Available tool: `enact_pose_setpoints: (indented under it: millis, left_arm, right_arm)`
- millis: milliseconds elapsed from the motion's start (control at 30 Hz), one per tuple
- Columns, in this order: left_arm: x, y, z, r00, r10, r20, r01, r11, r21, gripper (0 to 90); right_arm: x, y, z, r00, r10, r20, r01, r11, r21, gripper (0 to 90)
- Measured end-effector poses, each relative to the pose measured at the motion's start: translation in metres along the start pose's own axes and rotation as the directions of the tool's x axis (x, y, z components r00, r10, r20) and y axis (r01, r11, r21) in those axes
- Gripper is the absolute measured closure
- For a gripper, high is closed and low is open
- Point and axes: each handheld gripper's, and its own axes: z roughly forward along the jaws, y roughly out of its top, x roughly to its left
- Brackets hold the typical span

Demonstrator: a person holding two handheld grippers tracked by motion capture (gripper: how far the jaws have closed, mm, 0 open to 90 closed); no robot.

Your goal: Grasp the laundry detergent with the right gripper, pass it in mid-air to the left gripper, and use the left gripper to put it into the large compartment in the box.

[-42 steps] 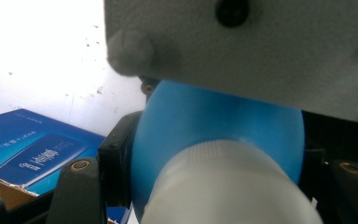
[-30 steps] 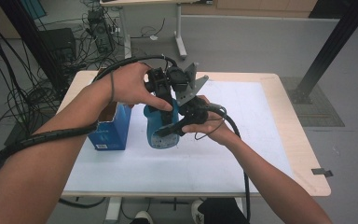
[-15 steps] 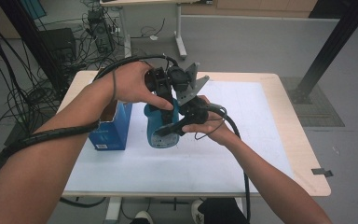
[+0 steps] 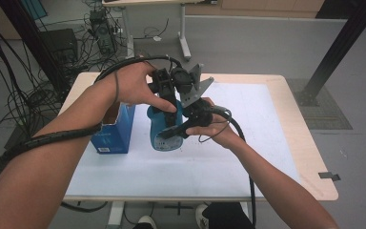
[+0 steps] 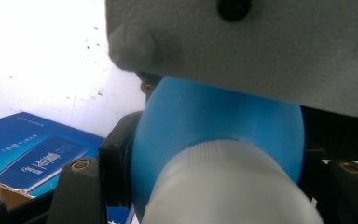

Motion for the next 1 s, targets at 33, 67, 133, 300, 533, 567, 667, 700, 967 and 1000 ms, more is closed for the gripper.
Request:
enact_pose_setpoints:
  millis: [33, 67, 133, 300, 533, 567, 667, 700, 967, 1000]
  left_arm:
    - [-0.0002, 0.0001, 0.0002, 1.0, 0.0, -0.002, 0.0, 1.0, -0.002, 35.9]
    - [-0.0004, 0.0002, 0.0002, 1.0, 0.0, -0.002, 0.0, 1.0, 0.0, 35.9]
    - [-0.0006, -0.0003, 0.0002, 1.0, 0.003, -0.003, -0.003, 1.0, -0.005, 35.8]
    - [-0.0015, -0.0013, 0.0008, 1.0, 0.003, -0.003, -0.003, 1.0, -0.008, 35.9]
    - [-0.0024, -0.0008, 0.0006, 1.0, 0.008, -0.006, -0.008, 1.0, -0.004, 36.1]
    - [-0.0023, -0.0009, 0.0006, 1.0, 0.007, -0.006, -0.007, 1.0, -0.006, 36.1]
    - [-0.0022, -0.001, 0.0003, 1.0, 0.007, -0.004, -0.007, 1.0, -0.007, 36.2]
    - [-0.0023, -0.0011, 0.0007, 1.0, 0.005, -0.004, -0.005, 0.9999, -0.01, 36.2]
    - [-0.0017, -0.0023, 0.0021, 1.0, 0.003, -0.002, -0.003, 0.9999, -0.016, 36.3]
    - [-0.0016, -0.0022, 0.0018, 1.0, 0.004, -0.002, -0.004, 0.9999, -0.012, 36.3]
  right_arm:
    - [0.0001, 0.0, 0.0, 1.0, 0.0, 0.0, 0.0, 1.0, 0.0, 44.0]
    - [0.0001, 0.0001, 0.0001, 1.0, -0.001, 0.0, 0.001, 1.0, -0.001, 44.0]
    - [0.0003, 0.0, 0.0001, 1.0, 0.0, 0.0, 0.0, 1.0, -0.001, 43.9]
    - [0.0011, -0.0004, 0.0006, 1.0, -0.001, -0.002, 0.001, 1.0, 0.0, 44.0]
    - [0.0018, -0.0007, 0.0006, 1.0, -0.004, 0.002, 0.004, 1.0, -0.003, 43.9]
    - [0.0018, -0.0007, 0.0005, 1.0, -0.004, 0.003, 0.004, 1.0, -0.003, 43.8]
    - [0.0017, -0.0007, 0.0, 1.0, -0.004, 0.003, 0.004, 1.0, -0.002, 43.8]
    - [0.0017, -0.0008, 0.0001, 1.0, -0.004, 0.001, 0.004, 1.0, -0.002, 43.8]
    - [0.001, -0.0014, 0.0015, 1.0, -0.002, -0.004, 0.002, 1.0, -0.001, 43.7]
    - [0.0009, -0.0014, 0.0016, 1.0, -0.002, -0.004, 0.002, 1.0, -0.002, 43.7]
